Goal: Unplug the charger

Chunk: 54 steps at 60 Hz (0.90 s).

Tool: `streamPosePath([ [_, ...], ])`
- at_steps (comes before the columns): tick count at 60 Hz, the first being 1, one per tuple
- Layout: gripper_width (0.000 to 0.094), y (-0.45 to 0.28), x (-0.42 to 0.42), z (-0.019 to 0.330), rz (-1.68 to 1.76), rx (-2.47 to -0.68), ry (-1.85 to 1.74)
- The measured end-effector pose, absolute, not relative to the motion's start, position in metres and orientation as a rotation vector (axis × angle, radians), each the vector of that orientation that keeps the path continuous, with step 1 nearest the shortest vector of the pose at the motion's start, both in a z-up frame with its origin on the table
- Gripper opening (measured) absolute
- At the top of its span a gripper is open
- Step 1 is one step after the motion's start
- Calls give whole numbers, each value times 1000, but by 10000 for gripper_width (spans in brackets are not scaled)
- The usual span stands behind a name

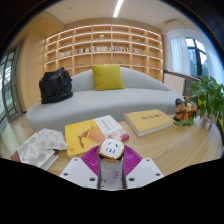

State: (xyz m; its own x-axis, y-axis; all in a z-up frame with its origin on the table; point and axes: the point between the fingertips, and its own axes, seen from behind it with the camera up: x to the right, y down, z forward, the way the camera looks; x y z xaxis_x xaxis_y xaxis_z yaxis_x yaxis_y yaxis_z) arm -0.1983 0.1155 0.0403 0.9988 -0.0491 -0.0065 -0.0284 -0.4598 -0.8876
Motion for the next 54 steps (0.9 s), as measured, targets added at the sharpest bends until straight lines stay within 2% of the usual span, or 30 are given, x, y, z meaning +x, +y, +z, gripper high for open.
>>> streamPosePath([
  [6,240,117,-200,43,-18,-2040,57],
  [23,238,117,-201,52,11,-1982,25],
  [25,235,119,-200,81,9,-1882,8],
  [29,231,115,-187,213,-160,-1548,-72],
  [32,230,126,-204,281,-81,-1479,-49],
  [38,230,114,-200,373,128,-1432,-3],
  [42,230,99,-182,410,90,-1390,-7],
  [44,230,93,-170,406,63,-1389,-18],
  [47,229,86,-150,378,40,-1428,-29],
  [49,229,83,-136,351,24,-1476,-36],
  [53,229,74,-92,275,-10,-1605,-30],
  [54,229,71,-93,270,-19,-1649,-23],
])
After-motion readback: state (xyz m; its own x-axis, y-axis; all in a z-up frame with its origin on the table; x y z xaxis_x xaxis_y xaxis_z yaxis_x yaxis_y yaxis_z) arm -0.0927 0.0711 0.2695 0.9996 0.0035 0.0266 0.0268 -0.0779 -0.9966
